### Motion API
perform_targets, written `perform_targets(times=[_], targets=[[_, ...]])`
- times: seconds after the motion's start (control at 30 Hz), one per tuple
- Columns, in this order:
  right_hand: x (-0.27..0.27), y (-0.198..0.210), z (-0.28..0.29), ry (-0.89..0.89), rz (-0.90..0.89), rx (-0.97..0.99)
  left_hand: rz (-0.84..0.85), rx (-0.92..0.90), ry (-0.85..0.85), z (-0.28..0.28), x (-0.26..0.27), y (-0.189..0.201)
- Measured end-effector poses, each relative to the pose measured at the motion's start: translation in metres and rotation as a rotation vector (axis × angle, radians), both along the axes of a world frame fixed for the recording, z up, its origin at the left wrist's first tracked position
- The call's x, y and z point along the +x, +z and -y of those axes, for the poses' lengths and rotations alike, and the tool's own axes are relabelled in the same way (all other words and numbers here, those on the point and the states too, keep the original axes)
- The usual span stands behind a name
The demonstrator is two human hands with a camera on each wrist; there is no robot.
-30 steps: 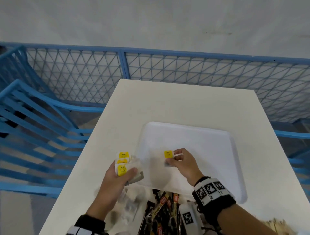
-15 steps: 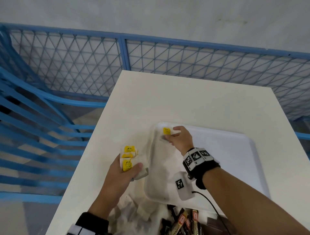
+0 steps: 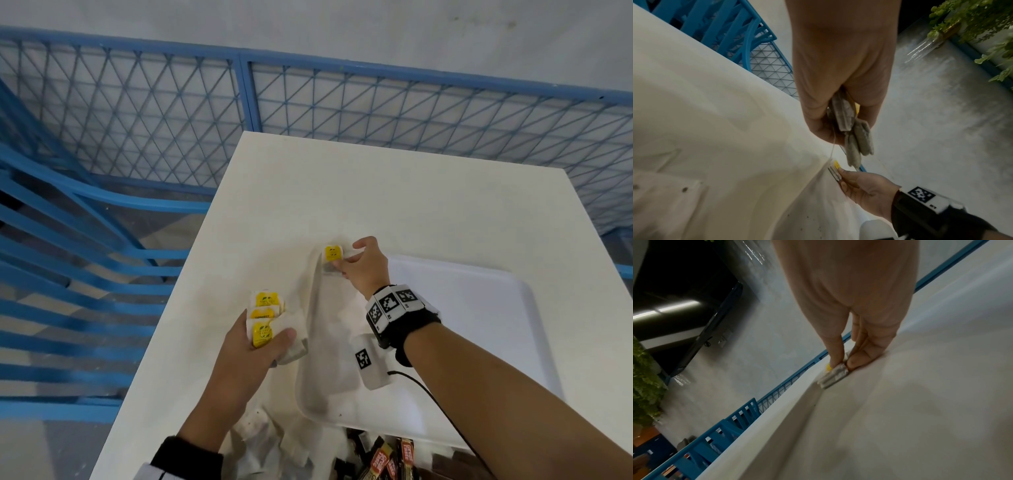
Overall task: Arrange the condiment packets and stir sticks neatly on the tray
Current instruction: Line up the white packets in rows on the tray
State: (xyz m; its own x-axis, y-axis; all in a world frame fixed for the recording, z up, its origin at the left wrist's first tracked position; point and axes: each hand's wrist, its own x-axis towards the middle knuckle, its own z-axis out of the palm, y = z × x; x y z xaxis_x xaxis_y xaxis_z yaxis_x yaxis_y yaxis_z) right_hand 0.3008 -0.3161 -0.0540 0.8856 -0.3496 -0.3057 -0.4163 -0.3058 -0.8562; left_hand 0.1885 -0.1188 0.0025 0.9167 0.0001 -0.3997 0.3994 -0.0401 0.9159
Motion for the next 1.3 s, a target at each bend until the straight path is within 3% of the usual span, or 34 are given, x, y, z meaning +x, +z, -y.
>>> perform_targets(times=[0.37, 0.67, 0.77, 0.93, 1.07, 1.3], targets=[[0.002, 0.0, -0.002, -0.065, 0.038, 0.077, 0.017, -0.04, -0.002, 0.007, 0.006, -0.002], [-0.004, 0.004, 0.002, -0.04, 0.053, 0.014, 0.031, -0.065, -0.012, 0.01, 0.007, 0.001], [-0.014, 0.019, -0.003, 0.043, 0.074, 0.007, 0.043, -0.065, -0.007, 0.009, 0.009, 0.0], [-0.052, 0.057, -0.013, 0.406, -0.05, 0.271, 0.054, -0.123, 0.01, 0.01, 0.015, 0.003], [-0.077, 0.065, -0.014, 0.578, -0.171, 0.481, 0.047, -0.192, 0.031, 0.012, 0.019, 0.003], [-0.083, 0.062, -0.011, 0.509, -0.183, 0.691, 0.042, -0.206, 0.042, 0.011, 0.02, -0.002]])
